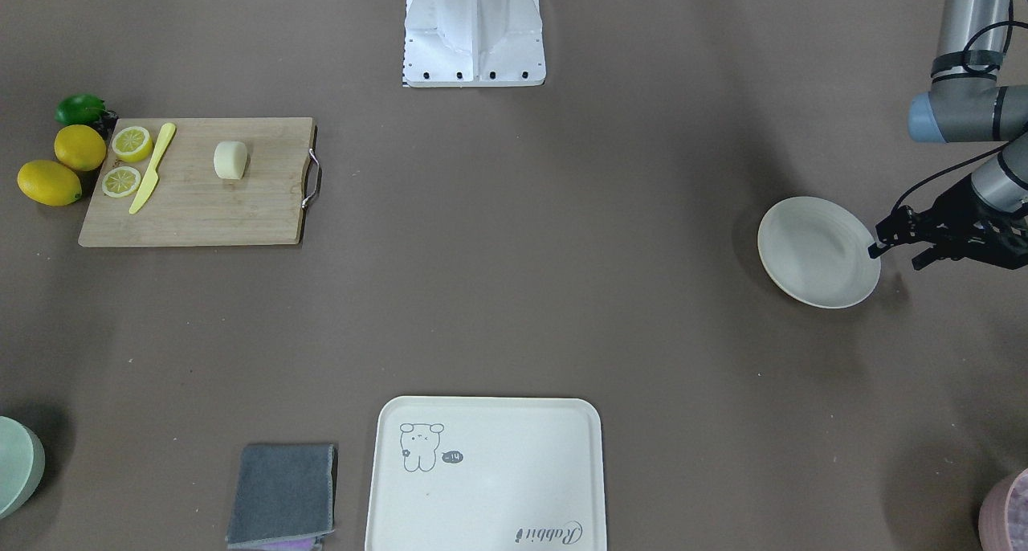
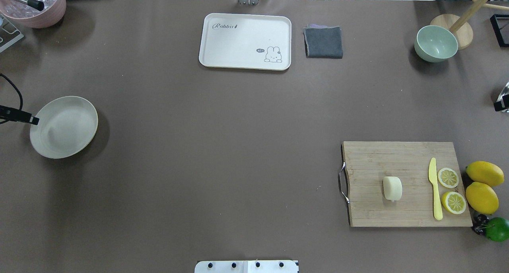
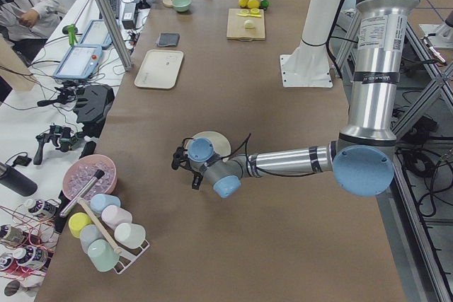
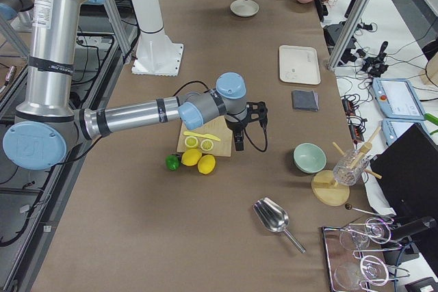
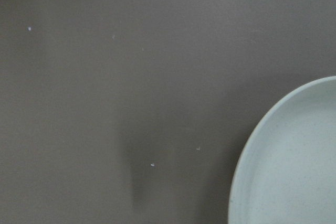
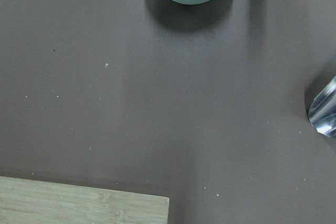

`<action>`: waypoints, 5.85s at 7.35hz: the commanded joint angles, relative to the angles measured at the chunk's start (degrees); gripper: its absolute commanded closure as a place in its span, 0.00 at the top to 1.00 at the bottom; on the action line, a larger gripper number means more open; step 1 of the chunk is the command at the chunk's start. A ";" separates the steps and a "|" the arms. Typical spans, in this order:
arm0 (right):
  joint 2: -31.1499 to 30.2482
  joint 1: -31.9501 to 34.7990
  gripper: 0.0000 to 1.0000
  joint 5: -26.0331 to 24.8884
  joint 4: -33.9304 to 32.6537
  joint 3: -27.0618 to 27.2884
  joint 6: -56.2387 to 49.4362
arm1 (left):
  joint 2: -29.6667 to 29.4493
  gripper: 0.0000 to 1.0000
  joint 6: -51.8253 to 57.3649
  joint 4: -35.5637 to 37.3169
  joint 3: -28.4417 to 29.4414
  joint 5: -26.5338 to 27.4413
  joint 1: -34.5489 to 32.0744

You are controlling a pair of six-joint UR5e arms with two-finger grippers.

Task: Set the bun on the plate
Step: 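Push the round white plate with the left gripper toward the table centre, then withdraw the left arm while the right arm reaches toward the cutting board, then lower the right gripper over the cream bun on the cutting board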

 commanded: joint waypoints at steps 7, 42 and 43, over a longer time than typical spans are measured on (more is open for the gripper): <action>0.00 0.08 1.00 0.00 0.01 0.09 0.01 | -1.59 0.00 -12.03 -5.46 -0.77 -3.87 2.37; 4.22 -43.40 0.99 -27.67 0.01 8.70 48.00 | -5.12 0.98 50.77 73.27 -23.89 0.78 -26.29; 3.95 -45.34 0.99 -29.25 0.01 8.62 49.13 | -5.03 0.98 50.77 73.27 -23.89 0.78 -26.11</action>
